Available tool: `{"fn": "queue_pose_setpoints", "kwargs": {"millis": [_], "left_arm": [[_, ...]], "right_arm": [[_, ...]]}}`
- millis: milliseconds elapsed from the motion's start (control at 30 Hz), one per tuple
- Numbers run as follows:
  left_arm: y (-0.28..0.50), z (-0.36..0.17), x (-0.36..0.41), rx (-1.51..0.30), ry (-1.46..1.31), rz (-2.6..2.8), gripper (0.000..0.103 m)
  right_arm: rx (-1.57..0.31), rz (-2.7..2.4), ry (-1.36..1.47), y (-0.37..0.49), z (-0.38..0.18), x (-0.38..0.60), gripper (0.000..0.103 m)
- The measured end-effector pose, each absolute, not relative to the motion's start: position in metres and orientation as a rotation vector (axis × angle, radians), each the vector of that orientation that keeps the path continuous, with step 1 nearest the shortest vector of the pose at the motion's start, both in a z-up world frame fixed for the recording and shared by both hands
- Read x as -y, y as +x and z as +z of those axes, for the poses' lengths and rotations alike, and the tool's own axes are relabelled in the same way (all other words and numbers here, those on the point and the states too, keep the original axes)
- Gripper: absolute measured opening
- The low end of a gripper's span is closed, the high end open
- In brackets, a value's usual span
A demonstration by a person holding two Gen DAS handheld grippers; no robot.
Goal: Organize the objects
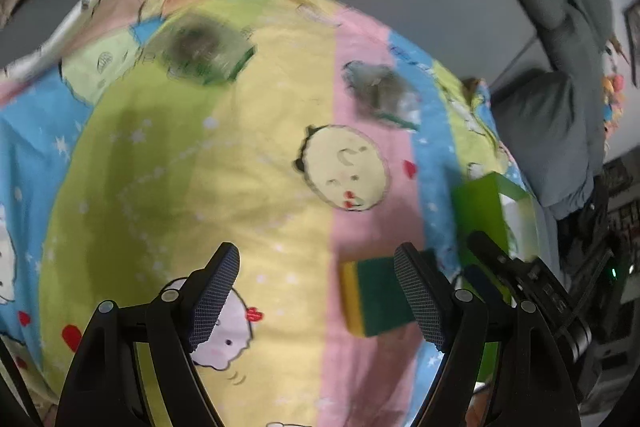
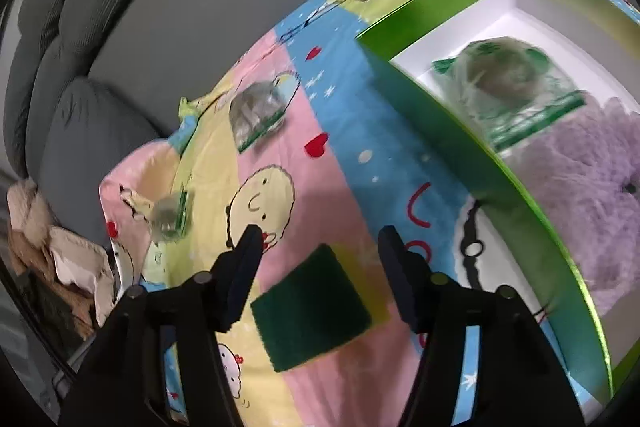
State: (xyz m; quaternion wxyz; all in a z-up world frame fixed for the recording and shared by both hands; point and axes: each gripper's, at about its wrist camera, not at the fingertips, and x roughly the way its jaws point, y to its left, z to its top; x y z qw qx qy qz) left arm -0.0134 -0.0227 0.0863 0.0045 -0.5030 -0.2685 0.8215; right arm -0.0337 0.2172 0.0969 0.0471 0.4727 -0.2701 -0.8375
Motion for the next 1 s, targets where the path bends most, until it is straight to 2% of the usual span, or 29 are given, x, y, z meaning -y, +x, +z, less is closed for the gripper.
{"fn": "queue_pose_setpoints", "kwargs": {"millis": [100,367,567,1000], "left_arm": [[-0.008,0.110,0.008,0.716,-1.508,2.649,0.080],[0.006,0.144,-0.006,0.568,-1.468,2.810,0.080],[0.019,0.163,-0.019,0.421,-1.315,2.847,0.081],[0.018,0.159,-0.019,0.403,-1.320,2.855,0.081]], "right_arm": [[0.830,-2.605,1.421,-0.032,0.102,-0.222,0.065],[0.928,-2.576,1.419,-0.037,0.100,-0.234,0.065],[0.901,-2.582,1.412,-0.037,0.102,-0.225,0.066],[0.852,-2.581,1.418,-0.037,0.102,-0.214,0.066]]}}
